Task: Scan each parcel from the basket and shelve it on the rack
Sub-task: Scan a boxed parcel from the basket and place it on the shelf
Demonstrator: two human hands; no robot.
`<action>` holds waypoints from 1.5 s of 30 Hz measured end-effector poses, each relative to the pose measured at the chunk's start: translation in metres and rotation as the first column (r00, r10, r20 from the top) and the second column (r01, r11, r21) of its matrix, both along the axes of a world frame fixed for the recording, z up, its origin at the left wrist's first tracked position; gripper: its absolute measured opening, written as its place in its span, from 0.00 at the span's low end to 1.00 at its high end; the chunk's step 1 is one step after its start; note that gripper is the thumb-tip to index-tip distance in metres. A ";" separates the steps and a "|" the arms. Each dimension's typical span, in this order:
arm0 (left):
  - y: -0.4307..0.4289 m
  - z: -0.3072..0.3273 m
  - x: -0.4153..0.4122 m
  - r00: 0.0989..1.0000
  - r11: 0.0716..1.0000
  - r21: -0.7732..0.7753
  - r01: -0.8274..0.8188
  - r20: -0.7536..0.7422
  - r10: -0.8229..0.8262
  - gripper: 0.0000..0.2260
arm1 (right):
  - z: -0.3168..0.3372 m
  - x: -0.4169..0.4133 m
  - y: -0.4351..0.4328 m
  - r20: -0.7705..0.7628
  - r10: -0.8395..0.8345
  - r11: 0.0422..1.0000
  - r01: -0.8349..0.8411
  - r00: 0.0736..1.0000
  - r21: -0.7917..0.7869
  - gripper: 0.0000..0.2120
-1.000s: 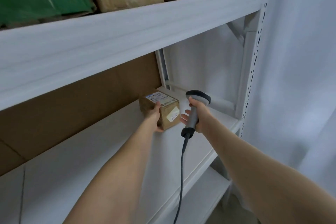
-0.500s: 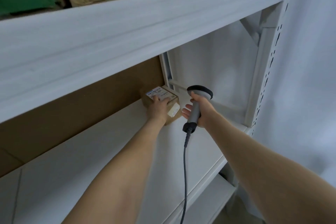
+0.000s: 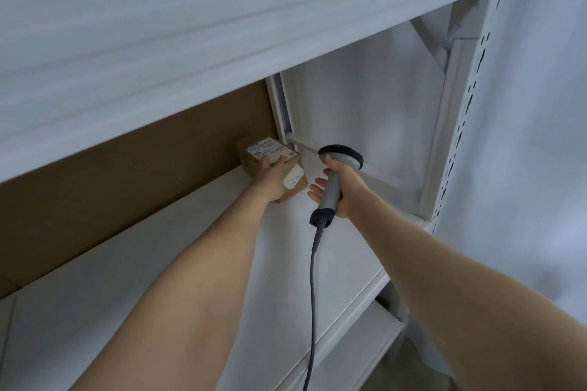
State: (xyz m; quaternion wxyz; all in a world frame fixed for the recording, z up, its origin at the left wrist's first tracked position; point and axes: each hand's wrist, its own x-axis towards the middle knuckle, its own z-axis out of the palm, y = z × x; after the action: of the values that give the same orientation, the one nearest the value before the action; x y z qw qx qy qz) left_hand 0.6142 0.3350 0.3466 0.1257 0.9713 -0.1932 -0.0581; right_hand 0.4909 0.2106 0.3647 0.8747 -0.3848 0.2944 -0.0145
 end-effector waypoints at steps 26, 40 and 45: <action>-0.016 0.012 -0.326 0.929 0.916 0.168 0.364 0.011 -0.371 0.22 | -0.034 -0.339 0.036 -0.040 -0.356 0.930 0.358 0.934 0.082 0.13; -0.154 -0.101 -0.557 0.792 0.772 0.202 0.603 -0.269 -0.548 0.22 | -0.129 -0.587 -0.069 -0.259 -0.580 0.770 0.624 0.772 0.137 0.08; -0.186 -0.149 -0.630 0.749 0.745 0.185 0.641 -0.363 -0.555 0.21 | -0.171 -0.660 -0.105 -0.334 -0.629 0.714 0.692 0.702 0.112 0.09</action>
State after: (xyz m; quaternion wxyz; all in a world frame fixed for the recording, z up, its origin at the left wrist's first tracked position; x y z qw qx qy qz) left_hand -0.0157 0.1495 0.1973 -0.0212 0.8444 -0.4661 -0.2631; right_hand -0.1687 0.1058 0.1933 0.7994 -0.1474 0.5298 -0.2420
